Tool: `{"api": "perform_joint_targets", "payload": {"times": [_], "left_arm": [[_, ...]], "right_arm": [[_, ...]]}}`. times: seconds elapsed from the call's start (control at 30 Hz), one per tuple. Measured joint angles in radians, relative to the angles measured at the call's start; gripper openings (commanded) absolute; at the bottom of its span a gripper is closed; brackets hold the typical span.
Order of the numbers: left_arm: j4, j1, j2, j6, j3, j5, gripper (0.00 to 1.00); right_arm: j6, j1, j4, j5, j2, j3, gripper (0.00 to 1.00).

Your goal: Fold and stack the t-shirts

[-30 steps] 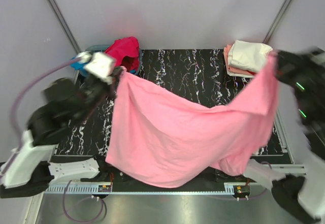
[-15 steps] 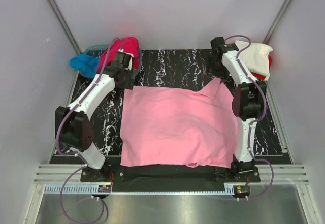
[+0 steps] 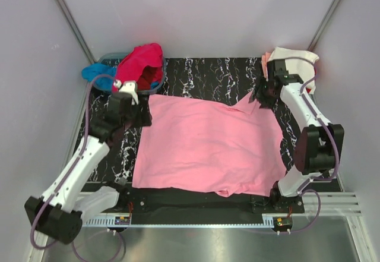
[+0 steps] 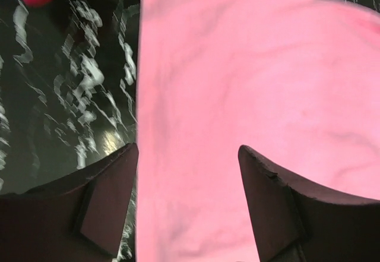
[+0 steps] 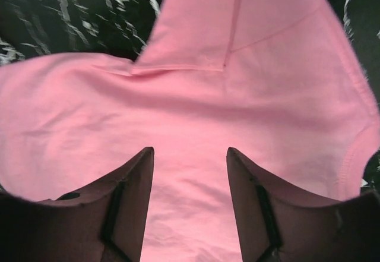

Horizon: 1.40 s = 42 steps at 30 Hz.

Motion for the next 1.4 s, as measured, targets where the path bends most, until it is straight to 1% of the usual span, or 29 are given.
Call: {"api": "perform_joint_targets", "payload": {"times": [0.03, 0.07, 0.2, 0.3, 0.43, 0.57, 0.67, 0.8, 0.9, 0.93, 1.0, 1.03, 1.1, 1.2, 1.3, 1.4], "left_arm": [[0.012, -0.008, -0.043, -0.028, -0.06, 0.016, 0.73], [0.021, -0.014, -0.074, -0.048, -0.106, 0.027, 0.73], [0.137, -0.047, -0.199, -0.152, -0.342, 0.073, 0.71], [0.225, -0.073, -0.212, -0.221, -0.489, 0.095, 0.67], [0.34, -0.095, -0.206, -0.275, -0.605, 0.111, 0.66], [0.438, -0.096, -0.207, -0.303, -0.641, 0.115, 0.66], [0.521, -0.096, -0.206, -0.314, -0.656, 0.13, 0.66], [0.581, -0.096, -0.189, -0.32, -0.666, 0.154, 0.66], [0.608, -0.096, -0.164, -0.32, -0.666, 0.163, 0.65], [0.617, -0.096, -0.155, -0.321, -0.666, 0.166, 0.65], [0.622, -0.096, -0.137, -0.321, -0.666, 0.169, 0.64], [0.622, -0.096, -0.128, -0.321, -0.666, 0.17, 0.63], [0.622, -0.096, -0.12, -0.322, -0.666, 0.171, 0.62], [0.625, -0.096, -0.119, -0.325, -0.666, 0.17, 0.61], [0.637, -0.096, -0.123, -0.328, -0.668, 0.17, 0.6], [0.646, -0.096, -0.134, -0.332, -0.671, 0.17, 0.59]], "right_arm": [[0.003, -0.015, 0.023, -0.024, 0.026, -0.039, 0.54], [0.007, -0.027, 0.045, -0.048, 0.053, -0.076, 0.53], [0.026, -0.061, 0.096, -0.115, 0.154, -0.151, 0.52], [0.033, -0.066, 0.132, -0.142, 0.199, -0.152, 0.51], [0.038, -0.073, 0.177, -0.166, 0.258, -0.121, 0.51], [0.037, -0.085, 0.196, -0.171, 0.332, -0.063, 0.5], [0.037, -0.093, 0.205, -0.171, 0.376, -0.027, 0.48], [0.036, -0.097, 0.209, -0.171, 0.42, 0.01, 0.44], [0.034, -0.097, 0.208, -0.172, 0.435, 0.026, 0.3], [0.034, -0.097, 0.208, -0.175, 0.437, 0.029, 0.19], [0.035, -0.097, 0.209, -0.181, 0.439, 0.035, 0.13], [0.035, -0.097, 0.208, -0.186, 0.439, 0.037, 0.05], [0.036, -0.097, 0.208, -0.191, 0.439, 0.042, 0.01], [0.039, -0.097, 0.204, -0.211, 0.439, 0.06, 0.0], [0.04, -0.097, 0.194, -0.237, 0.449, 0.115, 0.0], [0.047, -0.097, 0.174, -0.264, 0.5, 0.241, 0.0]]}}
